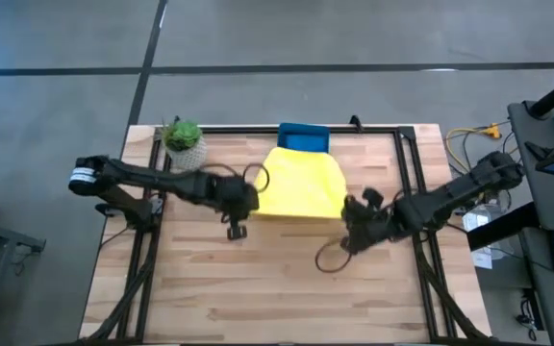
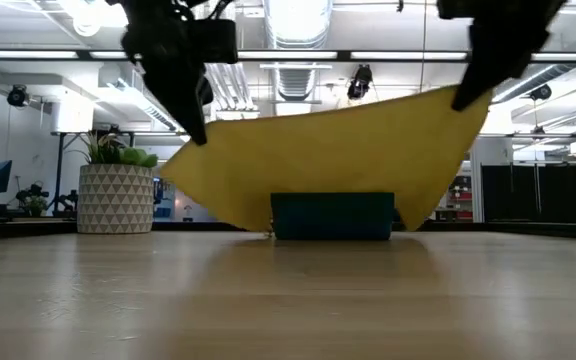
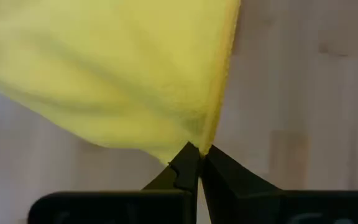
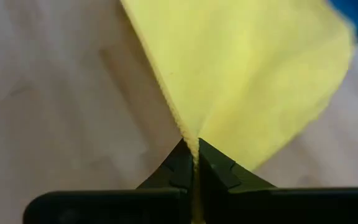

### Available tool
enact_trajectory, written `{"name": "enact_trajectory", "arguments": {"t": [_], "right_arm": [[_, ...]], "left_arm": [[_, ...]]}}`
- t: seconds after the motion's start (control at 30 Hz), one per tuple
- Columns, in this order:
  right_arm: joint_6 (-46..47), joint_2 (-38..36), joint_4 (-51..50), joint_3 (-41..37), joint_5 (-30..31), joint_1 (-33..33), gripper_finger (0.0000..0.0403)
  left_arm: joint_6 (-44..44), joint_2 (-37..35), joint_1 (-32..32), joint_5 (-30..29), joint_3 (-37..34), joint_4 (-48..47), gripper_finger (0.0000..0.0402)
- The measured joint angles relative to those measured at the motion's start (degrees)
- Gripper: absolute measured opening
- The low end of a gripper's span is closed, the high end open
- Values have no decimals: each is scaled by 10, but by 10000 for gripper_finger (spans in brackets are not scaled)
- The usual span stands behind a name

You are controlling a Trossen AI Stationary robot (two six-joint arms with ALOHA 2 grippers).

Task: Fold microfiber towels
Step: Fold the yellow microfiber cloth

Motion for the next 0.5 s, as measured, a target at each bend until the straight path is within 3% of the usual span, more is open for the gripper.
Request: {"name": "enact_trajectory", "arguments": {"t": [0.3, 0.5], "right_arm": [[144, 98, 65, 2, -38, 118, 8], [158, 177, 74, 72, -76, 162, 8]], "left_arm": [[-132, 3, -112, 18, -29, 84, 0], [-178, 21, -155, 91, -47, 107, 0]]}}
